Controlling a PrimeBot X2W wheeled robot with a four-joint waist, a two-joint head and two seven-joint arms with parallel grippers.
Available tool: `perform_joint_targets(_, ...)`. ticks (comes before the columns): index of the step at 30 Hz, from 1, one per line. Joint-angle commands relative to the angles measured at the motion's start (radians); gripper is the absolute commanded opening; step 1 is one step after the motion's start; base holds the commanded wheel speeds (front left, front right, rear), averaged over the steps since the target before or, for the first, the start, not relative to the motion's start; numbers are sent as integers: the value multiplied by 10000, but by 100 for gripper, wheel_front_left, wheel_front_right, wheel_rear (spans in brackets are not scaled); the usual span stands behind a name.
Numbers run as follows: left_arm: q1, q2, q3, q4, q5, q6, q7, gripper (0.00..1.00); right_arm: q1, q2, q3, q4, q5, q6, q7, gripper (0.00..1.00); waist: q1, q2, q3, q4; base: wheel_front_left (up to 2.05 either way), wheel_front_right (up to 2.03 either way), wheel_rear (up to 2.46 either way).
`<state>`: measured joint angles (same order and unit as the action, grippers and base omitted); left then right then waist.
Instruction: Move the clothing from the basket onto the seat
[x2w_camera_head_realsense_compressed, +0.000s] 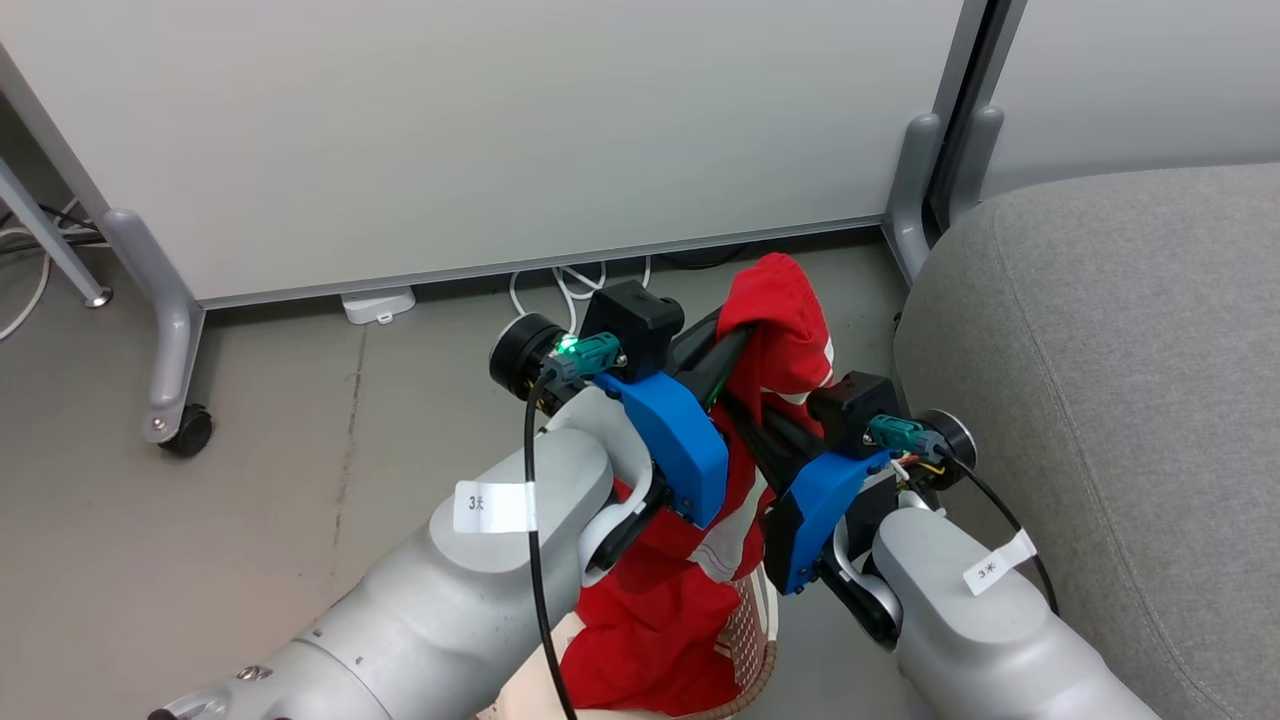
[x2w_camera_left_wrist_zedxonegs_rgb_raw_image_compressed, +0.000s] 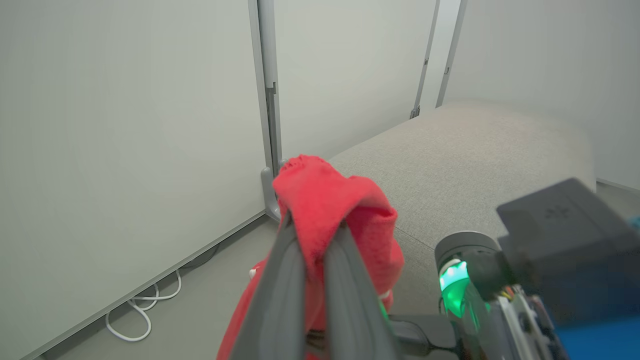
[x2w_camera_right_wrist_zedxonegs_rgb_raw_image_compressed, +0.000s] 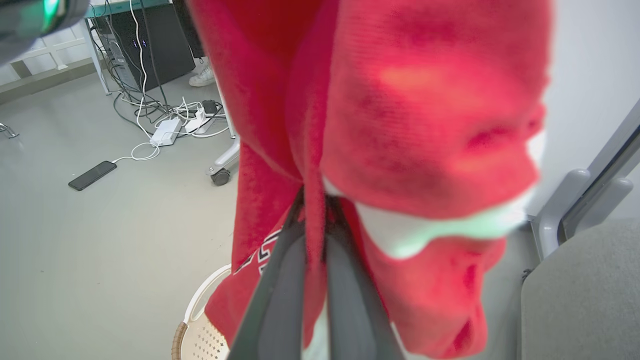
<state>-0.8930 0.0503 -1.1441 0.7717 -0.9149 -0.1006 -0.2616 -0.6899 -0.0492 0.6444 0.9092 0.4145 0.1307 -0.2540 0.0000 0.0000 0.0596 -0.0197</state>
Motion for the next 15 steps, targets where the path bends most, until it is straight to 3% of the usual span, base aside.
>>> perform_joint_targets(1,9,1,55,-4,15,30,-49,0,-142,-22,34,25,33,1,-68,0,0,0,0,-3,0,0,0)
perform_joint_targets(2,18,1,76,1,38,38,-49,0,-149,-22,58,41,55,1,-73,0,0,0,1,-6,0,0,0)
perform_joint_targets(3,26,1,99,0,68,33,-49,11,-160,-22,79,52,90,1,-63,0,0,0,2,-10,0,0,0)
perform_joint_targets(4,15,1,164,-40,118,63,-49,47,-168,-22,100,59,112,1,-67,0,0,0,5,-14,0,0,0)
perform_joint_targets(5,10,1,228,-72,187,93,-50,100,-166,-22,119,59,118,1,-72,0,0,0,7,-20,0,0,0)
perform_joint_targets(15,1095,466,1665,-791,1320,183,-49,100,-301,-22,0,-54,-110,1,-117,0,0,0,67,-31,0,0,0)
